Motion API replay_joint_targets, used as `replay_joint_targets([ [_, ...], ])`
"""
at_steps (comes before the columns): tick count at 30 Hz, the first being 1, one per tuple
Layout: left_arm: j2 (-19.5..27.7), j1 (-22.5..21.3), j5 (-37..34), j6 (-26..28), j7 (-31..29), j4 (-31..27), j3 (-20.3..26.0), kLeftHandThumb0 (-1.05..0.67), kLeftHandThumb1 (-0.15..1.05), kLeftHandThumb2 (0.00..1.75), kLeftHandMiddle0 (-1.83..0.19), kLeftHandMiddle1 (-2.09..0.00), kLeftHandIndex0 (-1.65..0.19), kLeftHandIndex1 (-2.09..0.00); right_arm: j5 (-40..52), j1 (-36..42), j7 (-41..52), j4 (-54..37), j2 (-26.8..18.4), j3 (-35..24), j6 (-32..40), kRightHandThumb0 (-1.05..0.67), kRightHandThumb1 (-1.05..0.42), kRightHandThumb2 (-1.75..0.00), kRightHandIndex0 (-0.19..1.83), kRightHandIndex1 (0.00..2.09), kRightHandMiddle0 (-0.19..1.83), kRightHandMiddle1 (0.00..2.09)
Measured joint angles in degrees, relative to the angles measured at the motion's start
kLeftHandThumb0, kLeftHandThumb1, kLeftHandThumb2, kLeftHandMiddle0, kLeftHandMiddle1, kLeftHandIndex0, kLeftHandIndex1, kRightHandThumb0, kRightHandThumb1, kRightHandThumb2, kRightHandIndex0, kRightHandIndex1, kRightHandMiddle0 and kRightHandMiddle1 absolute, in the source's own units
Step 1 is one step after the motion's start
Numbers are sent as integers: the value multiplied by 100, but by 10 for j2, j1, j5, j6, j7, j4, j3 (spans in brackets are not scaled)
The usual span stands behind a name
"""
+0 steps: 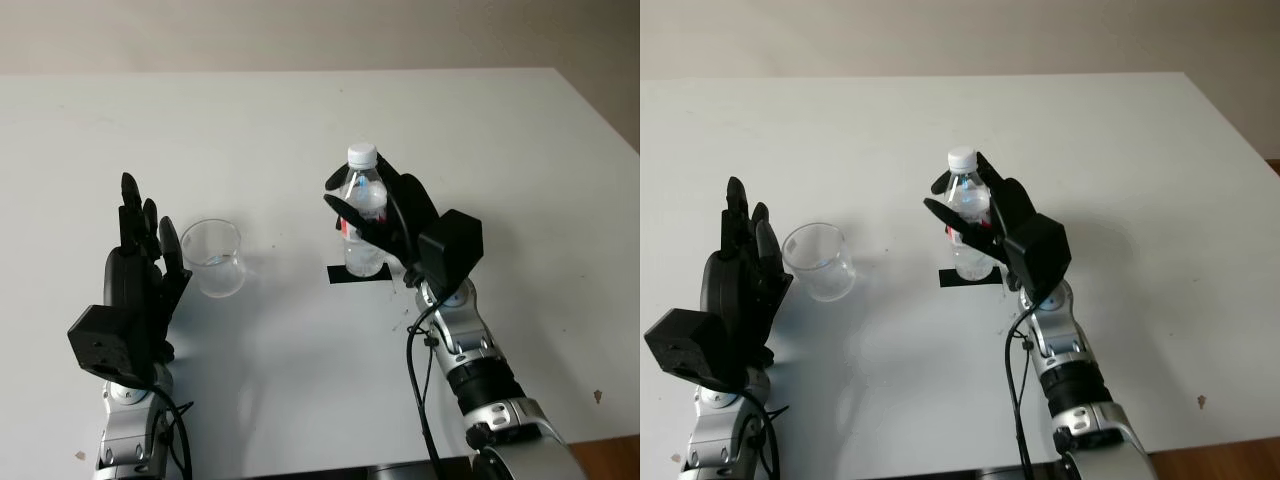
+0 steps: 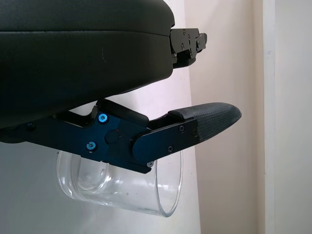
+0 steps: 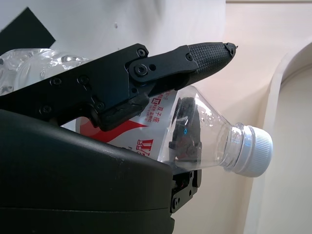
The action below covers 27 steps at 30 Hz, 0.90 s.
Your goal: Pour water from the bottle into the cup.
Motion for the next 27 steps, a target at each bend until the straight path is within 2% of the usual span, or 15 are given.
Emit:
replay_joint_targets([
  [6,0,1,0,2,-1,-1,1,-72,105,69,19,-28,11,0,3,-10,6,39,4,-3,-40,-24,-105,-33,126,209,53,209],
  [16,1,1,1,5,0,-2,2,-71,105,70,19,-29,11,0,16,-12,42,49,1,-14,-45,-26,-105,-31,116,209,52,209],
  [19,1,1,1,7,0,-2,3,-71,105,70,19,-29,11,0,16,-9,52,43,-4,-14,-45,-28,-105,-28,93,209,35,209],
  [20,2,1,1,7,0,-3,3,-71,105,69,19,-29,10,0,17,-6,60,37,-8,-14,-41,-30,-105,-23,71,209,22,209],
  [22,5,1,1,7,0,-3,4,-71,105,69,19,-30,10,0,22,1,89,18,-18,-13,-23,-34,-105,-14,41,209,12,209],
  [24,8,1,0,7,-1,-4,5,-70,105,69,19,-29,11,0,36,12,130,-6,-32,-12,-3,-43,-101,-7,1,209,-6,209],
  [25,9,1,-1,7,-1,-4,5,-70,105,70,19,-29,11,0,41,17,148,-18,-38,-11,7,-48,-99,-6,-9,194,-12,197],
  [26,10,1,-1,7,-1,-4,6,-70,105,70,19,-29,11,0,44,22,165,-31,-45,-9,19,-53,-96,-5,-12,150,-16,164],
  [27,10,1,-1,7,-1,-4,6,-70,105,70,19,-29,11,0,46,29,178,-46,-52,-7,33,-56,-95,-5,-9,116,-16,138],
])
